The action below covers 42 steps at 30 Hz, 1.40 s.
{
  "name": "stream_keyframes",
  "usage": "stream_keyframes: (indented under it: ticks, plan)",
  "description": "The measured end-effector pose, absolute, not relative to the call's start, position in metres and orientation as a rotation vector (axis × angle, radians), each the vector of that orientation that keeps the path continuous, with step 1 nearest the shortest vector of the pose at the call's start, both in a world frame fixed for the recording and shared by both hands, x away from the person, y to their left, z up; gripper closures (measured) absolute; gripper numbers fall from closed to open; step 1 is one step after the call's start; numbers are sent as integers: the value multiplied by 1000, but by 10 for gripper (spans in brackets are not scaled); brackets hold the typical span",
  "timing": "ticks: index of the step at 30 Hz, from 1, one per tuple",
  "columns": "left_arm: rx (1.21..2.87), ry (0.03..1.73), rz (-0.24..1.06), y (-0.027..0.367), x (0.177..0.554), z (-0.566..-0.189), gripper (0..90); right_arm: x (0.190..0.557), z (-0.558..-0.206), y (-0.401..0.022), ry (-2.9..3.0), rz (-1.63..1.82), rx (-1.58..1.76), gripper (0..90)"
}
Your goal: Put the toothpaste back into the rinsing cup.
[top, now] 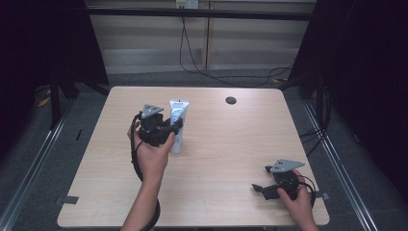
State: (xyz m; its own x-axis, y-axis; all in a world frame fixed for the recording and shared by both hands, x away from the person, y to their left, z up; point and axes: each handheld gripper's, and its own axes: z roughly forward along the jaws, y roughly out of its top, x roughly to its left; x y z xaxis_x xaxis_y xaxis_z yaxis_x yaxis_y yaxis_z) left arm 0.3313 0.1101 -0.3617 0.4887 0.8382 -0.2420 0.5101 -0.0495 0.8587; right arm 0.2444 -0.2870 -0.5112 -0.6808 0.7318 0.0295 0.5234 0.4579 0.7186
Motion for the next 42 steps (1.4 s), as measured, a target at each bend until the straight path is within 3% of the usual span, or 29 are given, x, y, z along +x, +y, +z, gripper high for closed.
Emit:
stream_keyframes:
  ticks: [42]
  plan:
    - [1656,1191,476,109,375,-360,699,244,-511,-287,2426,1049,1073,108]
